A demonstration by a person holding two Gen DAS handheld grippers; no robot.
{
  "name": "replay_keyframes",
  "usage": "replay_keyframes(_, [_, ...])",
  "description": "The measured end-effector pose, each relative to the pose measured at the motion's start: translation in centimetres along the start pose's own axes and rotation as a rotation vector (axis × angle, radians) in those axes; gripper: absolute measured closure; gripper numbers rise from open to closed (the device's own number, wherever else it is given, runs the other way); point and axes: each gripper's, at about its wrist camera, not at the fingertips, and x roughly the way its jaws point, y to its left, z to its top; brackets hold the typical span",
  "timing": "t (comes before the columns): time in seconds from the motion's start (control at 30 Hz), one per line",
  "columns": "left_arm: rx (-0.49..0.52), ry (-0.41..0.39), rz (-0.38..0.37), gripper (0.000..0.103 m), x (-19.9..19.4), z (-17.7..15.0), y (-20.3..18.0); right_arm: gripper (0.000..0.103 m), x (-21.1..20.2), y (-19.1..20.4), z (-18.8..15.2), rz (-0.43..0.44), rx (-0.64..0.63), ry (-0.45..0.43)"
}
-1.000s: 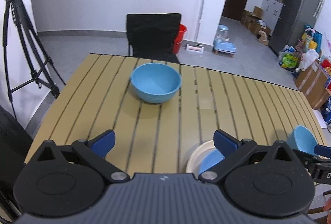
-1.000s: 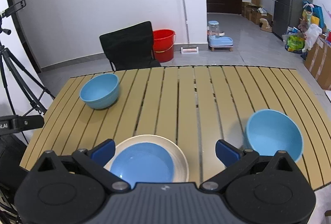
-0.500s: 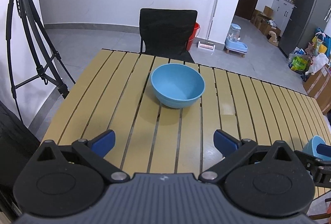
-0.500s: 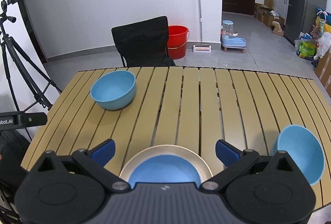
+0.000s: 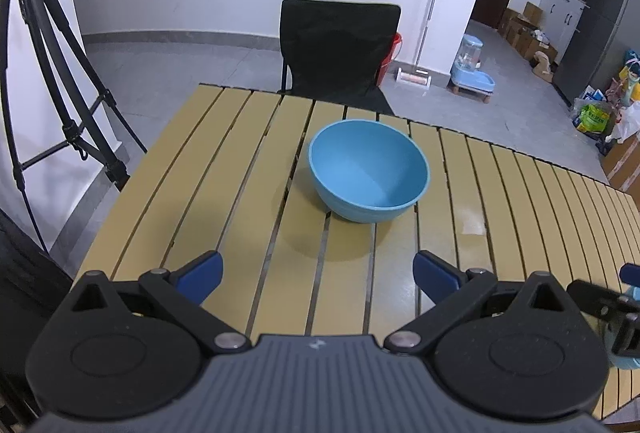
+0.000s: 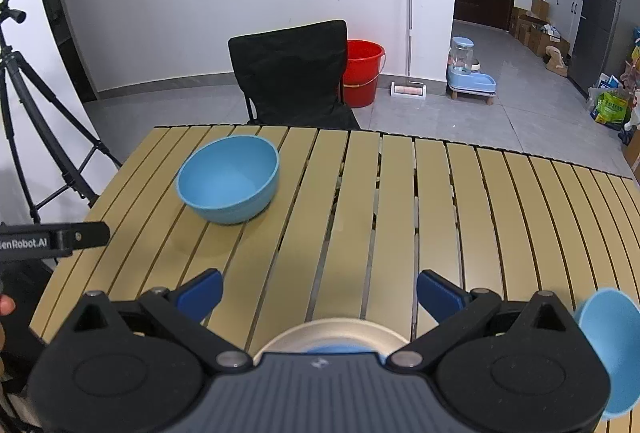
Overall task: Organize plates and bowls
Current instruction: 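Move both open tools to the remaining light-blue bowl, then close the left tool on the bowl rim while the right tool grips the opposite rim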
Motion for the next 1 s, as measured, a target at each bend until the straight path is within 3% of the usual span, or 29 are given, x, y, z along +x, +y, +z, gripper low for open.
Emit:
replay_keyframes(0.7, [-0.050, 0.039, 0.029, 0.001, 7.7, 4.7, 1.1, 0.000, 10.3, 2.8, 8.1, 0.029, -0.014, 0.042])
replay_keyframes(1.0, [-0.084, 0.056, 0.029, 0.015, 10.9, 6.7, 1.7, 0.006, 14.3, 4.3, 9.8, 0.040, -0.031, 0.066])
